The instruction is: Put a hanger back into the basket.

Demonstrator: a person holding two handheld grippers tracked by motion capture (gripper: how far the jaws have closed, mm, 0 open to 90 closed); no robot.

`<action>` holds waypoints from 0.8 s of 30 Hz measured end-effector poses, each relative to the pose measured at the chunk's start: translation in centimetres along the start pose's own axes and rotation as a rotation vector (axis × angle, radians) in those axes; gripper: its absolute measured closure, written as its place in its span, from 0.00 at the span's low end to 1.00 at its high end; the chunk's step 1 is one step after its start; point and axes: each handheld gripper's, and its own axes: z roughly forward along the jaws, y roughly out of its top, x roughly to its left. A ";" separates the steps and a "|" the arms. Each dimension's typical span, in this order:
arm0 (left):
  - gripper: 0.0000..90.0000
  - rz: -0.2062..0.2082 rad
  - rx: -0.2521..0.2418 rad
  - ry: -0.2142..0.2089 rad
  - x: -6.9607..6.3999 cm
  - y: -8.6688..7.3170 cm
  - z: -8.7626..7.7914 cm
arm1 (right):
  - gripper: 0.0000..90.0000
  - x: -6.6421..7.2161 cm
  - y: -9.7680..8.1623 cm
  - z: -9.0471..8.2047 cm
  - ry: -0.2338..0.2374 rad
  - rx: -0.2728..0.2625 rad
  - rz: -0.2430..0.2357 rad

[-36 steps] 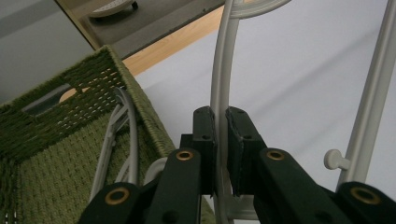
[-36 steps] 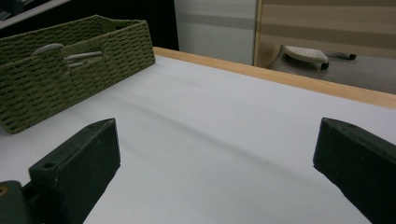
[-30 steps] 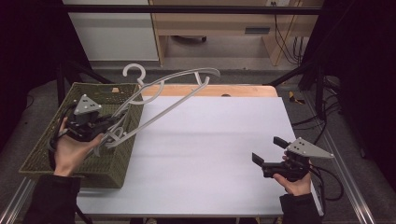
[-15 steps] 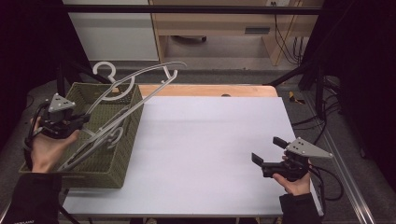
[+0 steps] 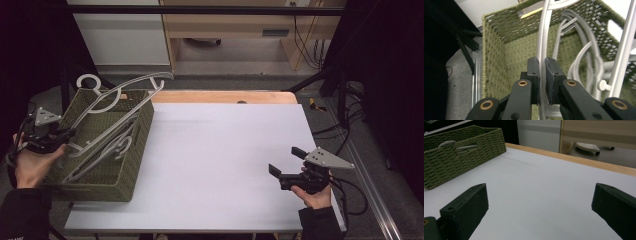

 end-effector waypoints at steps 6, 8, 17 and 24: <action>0.92 -0.014 0.024 0.034 1.2 -1.1 0.5 | 0.01 0.0 0.0 0.0 0.000 0.001 0.000; 0.92 -0.019 0.031 0.051 1.6 -1.6 0.6 | 0.01 0.0 0.0 0.0 0.002 0.002 0.000; 0.92 -0.008 0.078 0.107 2.8 -3.0 0.6 | 0.01 -0.1 0.0 0.0 -0.001 0.003 -0.002; 0.92 -0.008 0.108 0.136 3.5 -4.0 0.7 | 0.01 -0.1 0.0 0.0 -0.001 0.004 -0.001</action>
